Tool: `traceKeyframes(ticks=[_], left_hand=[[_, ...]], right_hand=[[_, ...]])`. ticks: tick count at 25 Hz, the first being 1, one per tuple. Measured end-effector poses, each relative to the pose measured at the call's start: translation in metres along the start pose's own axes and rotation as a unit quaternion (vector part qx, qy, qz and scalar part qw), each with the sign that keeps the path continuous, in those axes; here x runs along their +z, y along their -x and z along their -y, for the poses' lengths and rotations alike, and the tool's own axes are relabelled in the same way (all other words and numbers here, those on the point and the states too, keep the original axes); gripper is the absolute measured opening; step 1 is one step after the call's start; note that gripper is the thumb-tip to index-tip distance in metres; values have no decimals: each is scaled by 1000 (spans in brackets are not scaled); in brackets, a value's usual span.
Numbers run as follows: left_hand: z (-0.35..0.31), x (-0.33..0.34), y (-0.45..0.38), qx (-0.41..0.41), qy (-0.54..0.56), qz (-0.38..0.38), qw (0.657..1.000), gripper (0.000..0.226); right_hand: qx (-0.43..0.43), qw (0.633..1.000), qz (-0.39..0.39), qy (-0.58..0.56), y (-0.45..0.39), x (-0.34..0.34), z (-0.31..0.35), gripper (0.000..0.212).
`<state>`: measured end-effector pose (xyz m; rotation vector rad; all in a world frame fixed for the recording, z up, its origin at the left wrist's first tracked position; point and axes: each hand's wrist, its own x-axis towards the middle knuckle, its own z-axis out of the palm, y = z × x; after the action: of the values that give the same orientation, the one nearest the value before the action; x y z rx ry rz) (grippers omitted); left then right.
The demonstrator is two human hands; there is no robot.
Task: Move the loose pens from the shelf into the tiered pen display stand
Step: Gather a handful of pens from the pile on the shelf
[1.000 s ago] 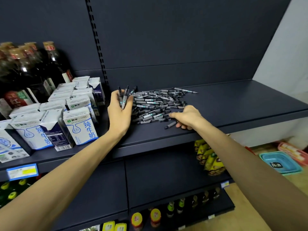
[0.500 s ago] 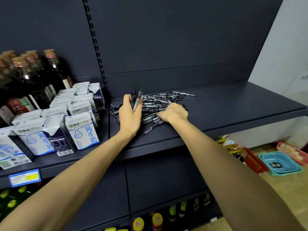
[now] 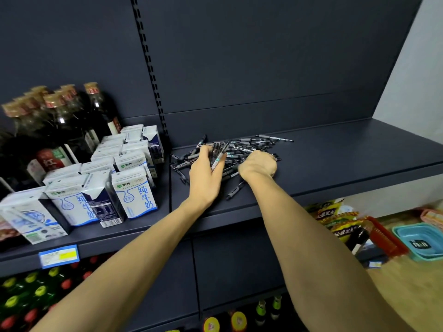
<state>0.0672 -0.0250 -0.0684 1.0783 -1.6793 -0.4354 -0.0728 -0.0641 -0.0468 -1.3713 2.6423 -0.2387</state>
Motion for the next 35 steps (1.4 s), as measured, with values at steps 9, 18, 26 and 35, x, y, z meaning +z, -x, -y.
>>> traceKeyframes(ticks=[9,18,26,35], left_hand=[[7,7,-5,-24,17,-20,999,18],[5,8,-7,-28,33,-20,999,22],[1,2,-5,-19,25,2,1000,29],[-1,-9,5,-53,82,1,995,37]], right_hand=[[18,988,-118,-98,3,19,-25,58],[-68,960,-141,-232,10,-18,-47,34],[-122,981,126,-76,38,-35,-70,33],[-132,986,-10,-105,57,-13,-53,30]])
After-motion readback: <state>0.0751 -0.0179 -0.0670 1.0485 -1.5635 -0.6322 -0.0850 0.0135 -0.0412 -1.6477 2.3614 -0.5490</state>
